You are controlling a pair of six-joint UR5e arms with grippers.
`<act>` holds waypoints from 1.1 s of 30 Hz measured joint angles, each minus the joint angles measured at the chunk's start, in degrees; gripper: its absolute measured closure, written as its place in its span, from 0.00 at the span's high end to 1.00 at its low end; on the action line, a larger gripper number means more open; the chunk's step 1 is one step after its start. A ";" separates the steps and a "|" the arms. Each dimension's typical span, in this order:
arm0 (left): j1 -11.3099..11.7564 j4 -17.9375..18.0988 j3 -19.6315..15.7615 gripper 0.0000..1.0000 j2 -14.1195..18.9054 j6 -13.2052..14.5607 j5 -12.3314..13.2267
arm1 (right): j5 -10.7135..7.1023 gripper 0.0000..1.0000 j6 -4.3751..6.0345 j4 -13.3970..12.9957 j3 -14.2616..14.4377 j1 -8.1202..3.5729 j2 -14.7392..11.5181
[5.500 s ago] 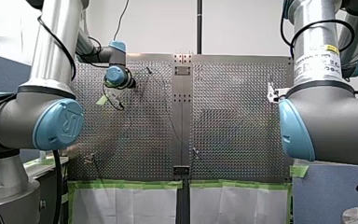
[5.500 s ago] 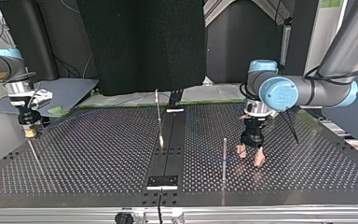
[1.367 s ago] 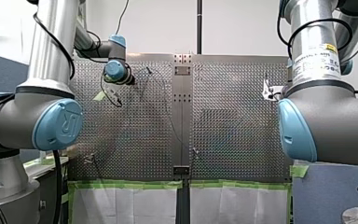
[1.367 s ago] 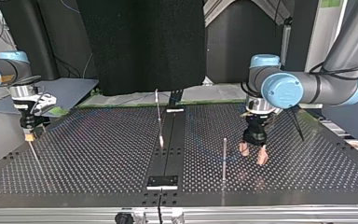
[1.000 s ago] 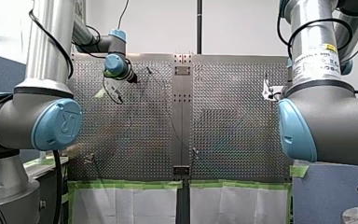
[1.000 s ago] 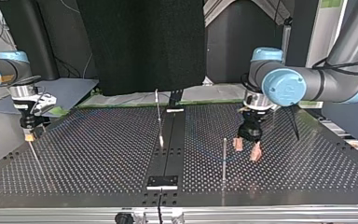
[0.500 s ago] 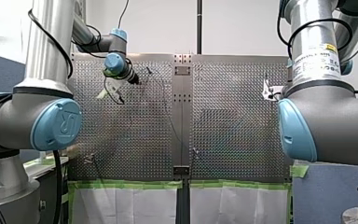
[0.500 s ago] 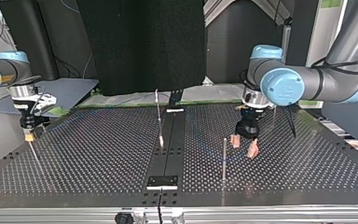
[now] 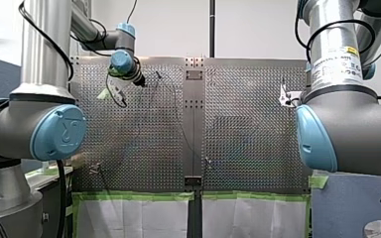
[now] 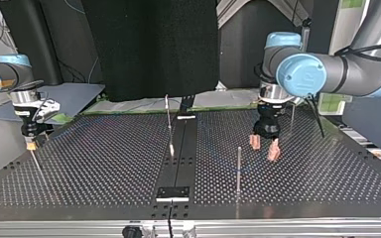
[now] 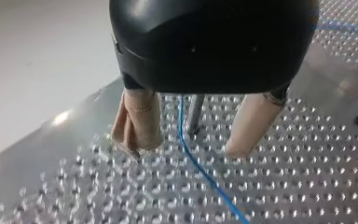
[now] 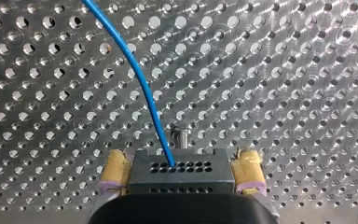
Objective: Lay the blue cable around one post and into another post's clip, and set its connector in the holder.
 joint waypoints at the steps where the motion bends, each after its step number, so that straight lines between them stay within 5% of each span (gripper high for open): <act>1: -0.21 -0.05 -0.26 1.00 0.41 0.27 0.09 | 0.01 1.00 0.00 0.00 0.00 0.00 0.00; 15: -3.80 -5.40 -1.56 1.00 8.42 7.57 6.08 | 0.00 1.00 0.00 0.00 0.00 0.00 0.00; 33: -7.25 -15.17 4.00 1.00 10.37 17.32 -2.15 | 0.00 1.00 0.00 0.00 0.00 0.00 0.00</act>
